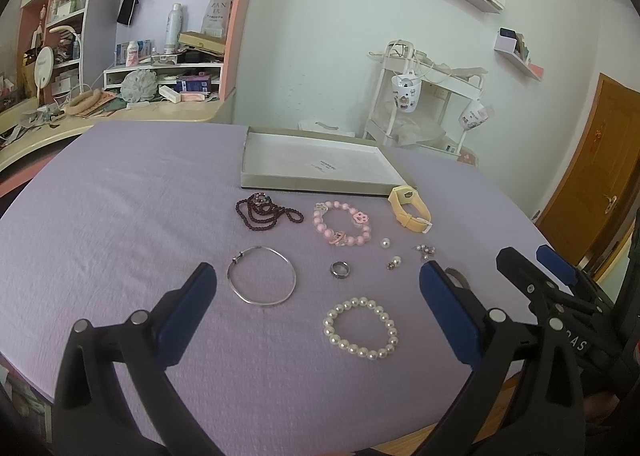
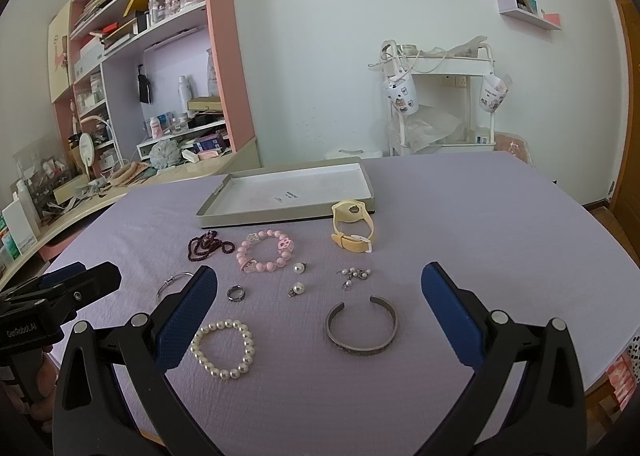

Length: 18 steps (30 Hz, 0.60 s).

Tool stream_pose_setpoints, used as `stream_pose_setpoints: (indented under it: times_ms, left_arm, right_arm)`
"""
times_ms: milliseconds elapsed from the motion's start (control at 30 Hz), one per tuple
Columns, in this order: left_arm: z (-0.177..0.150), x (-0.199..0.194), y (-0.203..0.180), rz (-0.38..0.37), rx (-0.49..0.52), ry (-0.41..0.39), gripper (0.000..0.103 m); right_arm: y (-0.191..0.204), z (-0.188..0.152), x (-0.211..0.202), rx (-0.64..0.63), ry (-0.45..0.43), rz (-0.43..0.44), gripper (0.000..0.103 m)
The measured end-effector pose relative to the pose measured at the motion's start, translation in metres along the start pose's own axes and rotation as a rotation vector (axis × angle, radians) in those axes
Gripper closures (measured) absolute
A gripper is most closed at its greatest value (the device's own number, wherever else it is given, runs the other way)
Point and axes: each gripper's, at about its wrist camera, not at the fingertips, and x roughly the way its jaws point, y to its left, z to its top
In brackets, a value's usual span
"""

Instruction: Organize jewelry

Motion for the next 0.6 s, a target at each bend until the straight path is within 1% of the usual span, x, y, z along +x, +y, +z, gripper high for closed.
stream_pose_setpoints:
  times_ms: [600]
  left_arm:
    - [-0.0004, 0.0000, -0.0008, 0.001, 0.003, 0.000, 0.002]
  right_arm:
    - [0.0013, -0.0001, 0.0007, 0.001, 0.000, -0.001, 0.001]
